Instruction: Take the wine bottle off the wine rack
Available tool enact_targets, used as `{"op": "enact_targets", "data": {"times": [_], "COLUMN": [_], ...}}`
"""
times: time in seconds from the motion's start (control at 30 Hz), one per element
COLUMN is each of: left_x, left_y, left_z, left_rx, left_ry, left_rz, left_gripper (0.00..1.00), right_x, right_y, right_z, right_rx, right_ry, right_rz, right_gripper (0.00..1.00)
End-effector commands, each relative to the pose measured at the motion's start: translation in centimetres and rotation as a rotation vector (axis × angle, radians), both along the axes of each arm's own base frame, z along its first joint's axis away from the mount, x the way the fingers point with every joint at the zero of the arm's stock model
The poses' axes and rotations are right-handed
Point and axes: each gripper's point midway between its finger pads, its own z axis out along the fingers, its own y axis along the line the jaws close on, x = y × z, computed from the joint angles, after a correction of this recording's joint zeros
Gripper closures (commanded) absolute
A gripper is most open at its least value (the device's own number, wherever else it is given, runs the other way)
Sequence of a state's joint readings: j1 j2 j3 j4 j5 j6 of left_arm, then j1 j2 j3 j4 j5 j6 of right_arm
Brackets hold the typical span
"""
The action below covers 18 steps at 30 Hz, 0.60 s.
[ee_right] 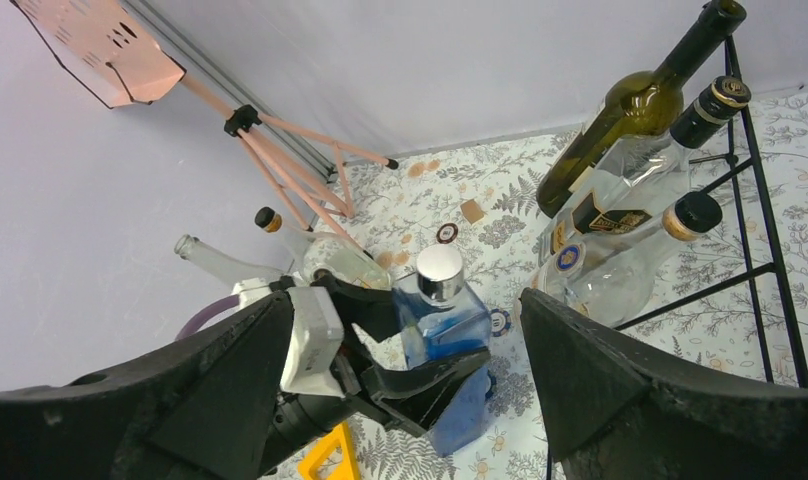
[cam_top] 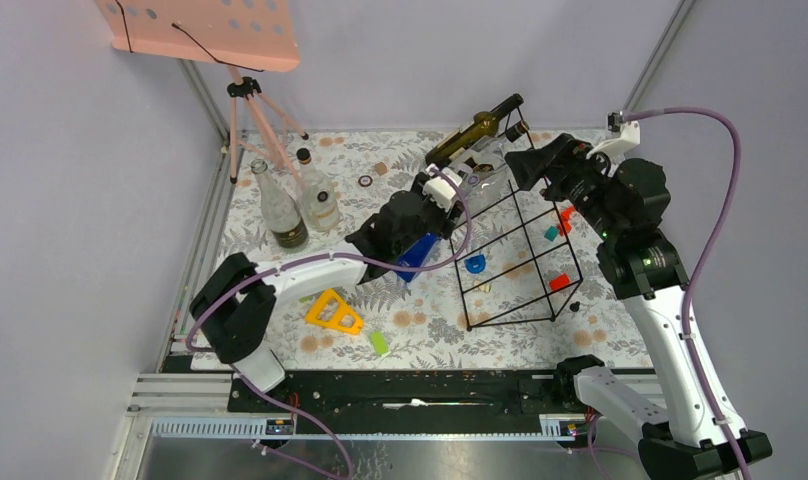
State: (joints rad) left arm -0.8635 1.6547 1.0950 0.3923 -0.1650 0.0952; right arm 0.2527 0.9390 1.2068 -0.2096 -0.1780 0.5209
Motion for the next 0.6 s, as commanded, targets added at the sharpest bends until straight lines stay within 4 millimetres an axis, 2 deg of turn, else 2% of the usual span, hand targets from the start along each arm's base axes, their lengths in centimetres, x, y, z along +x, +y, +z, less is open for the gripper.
{"op": "enact_targets", "data": {"times": [0.0,0.13,0.3,0.43,0.57], "left_x": [-0.2,0.0,1.0,1.9,2.7], "left_y": [3.2,6.8,12.2,15.5,17.9], "left_z": [12.7,14.4,15.4,15.1,14.1], "left_rx": [-0.292,-0.388,-0.499,-0.579,-0.604], "left_ry": [-0.224,-0.251,-0.34,-0.359,-0.379], "left_rz": [0.087,0.161,0.29,0.386,0.454], "left_gripper": [1.0,1.0,1.0,1.0,1.0], "right_x": [-0.5,-0.5,-0.5,-0.6,-0.7], "right_y": [0.1,0.1,0.1,0.0,0.0], "right_z": [1.0,-0.4,-2.2,-3.4,-4.1], "right_rx": [0.01,-0.004,-0.017,-0.033,-0.042], "right_ry": [-0.037,-0.003,0.034,0.062,0.074], "right_rz": [0.011,0.009,0.01,0.011,0.011], "right_gripper": [0.09,0.1,0.1,0.1,0.1]}}
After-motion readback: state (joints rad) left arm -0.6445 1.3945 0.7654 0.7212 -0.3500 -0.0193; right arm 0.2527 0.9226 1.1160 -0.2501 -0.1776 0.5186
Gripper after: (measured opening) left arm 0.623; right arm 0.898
